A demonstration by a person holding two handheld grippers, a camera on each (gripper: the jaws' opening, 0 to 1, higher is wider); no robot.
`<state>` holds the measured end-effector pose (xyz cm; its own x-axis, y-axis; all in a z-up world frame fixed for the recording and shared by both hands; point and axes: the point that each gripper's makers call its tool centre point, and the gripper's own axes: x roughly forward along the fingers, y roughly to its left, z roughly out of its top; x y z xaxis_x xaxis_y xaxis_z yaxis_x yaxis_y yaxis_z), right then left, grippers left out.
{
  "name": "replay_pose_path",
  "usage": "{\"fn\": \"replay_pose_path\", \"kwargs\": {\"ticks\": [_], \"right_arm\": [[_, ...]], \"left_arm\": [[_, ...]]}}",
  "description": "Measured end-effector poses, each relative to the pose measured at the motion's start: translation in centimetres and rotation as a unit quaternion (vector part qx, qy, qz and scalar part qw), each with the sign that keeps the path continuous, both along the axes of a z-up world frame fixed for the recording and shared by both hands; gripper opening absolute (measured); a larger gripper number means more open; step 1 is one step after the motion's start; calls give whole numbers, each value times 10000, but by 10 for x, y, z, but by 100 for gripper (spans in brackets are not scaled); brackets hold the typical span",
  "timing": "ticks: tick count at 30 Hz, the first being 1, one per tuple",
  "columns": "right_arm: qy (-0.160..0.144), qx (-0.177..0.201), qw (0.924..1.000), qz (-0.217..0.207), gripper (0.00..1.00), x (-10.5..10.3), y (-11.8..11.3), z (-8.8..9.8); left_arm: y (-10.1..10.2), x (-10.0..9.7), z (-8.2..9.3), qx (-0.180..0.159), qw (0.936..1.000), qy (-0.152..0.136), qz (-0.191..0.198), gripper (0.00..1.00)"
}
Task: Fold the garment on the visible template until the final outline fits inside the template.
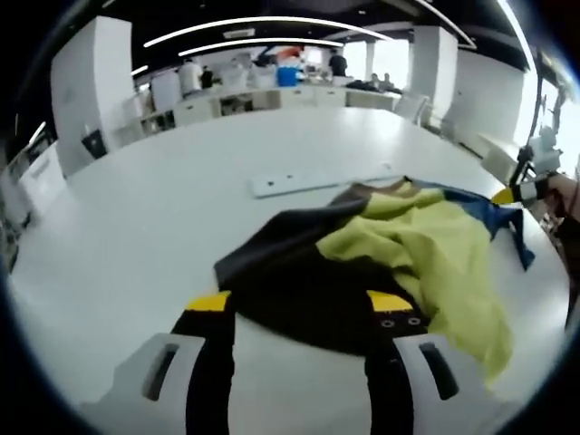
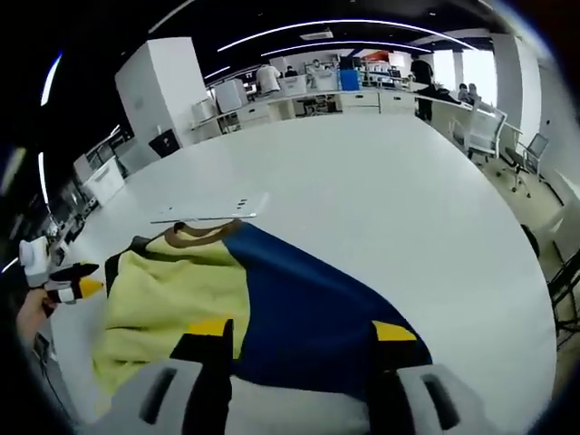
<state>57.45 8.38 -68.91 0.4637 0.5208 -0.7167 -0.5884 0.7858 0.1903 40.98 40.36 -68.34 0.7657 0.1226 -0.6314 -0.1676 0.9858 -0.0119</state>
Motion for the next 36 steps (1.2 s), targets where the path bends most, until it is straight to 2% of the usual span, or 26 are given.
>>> {"fn": "replay_pose_path", "kwargs": {"ticks": [4,8,11,15,21,25,28,30,31,32,33,36], "right_arm": [[7,-36,9994,358,59,-25,12,1],[24,-70,9985,538,58,-48,21,-3],[134,-39,9970,761,55,-70,29,-8],[199,-21,9950,976,49,-90,38,-13],[285,17,9920,1234,46,-109,48,-18],[398,-10,9876,1520,38,-131,57,-25],[609,32,9817,1805,32,-154,64,-32],[671,15,9796,1892,29,-164,65,-37],[384,186,9765,2112,26,-162,74,-30],[557,26,9766,2078,24,-173,69,-31],[524,24,9738,2214,23,-177,70,-28],[587,84,9726,2248,23,-183,70,-27]], "left_arm": [[-12,-4,-6,-5,10000,59,-36,51],[-19,-9,-11,-18,9999,99,-26,49],[-25,-11,-17,-52,9998,169,-17,46],[-36,-10,-24,-47,9996,245,-100,47],[-41,-3,-28,-172,9996,227,-42,44],[-46,-4,-33,-173,9993,319,-24,40],[-45,-5,-38,-278,9989,353,142,33],[-46,-7,-40,-215,9988,404,154,33],[-46,-7,-40,-153,9991,379,132,33],[-47,-8,-40,-105,9990,407,117,33],[-46,-8,-40,-19,9991,420,89,32],[-44,-8,-41,57,9990,425,97,30]]}}
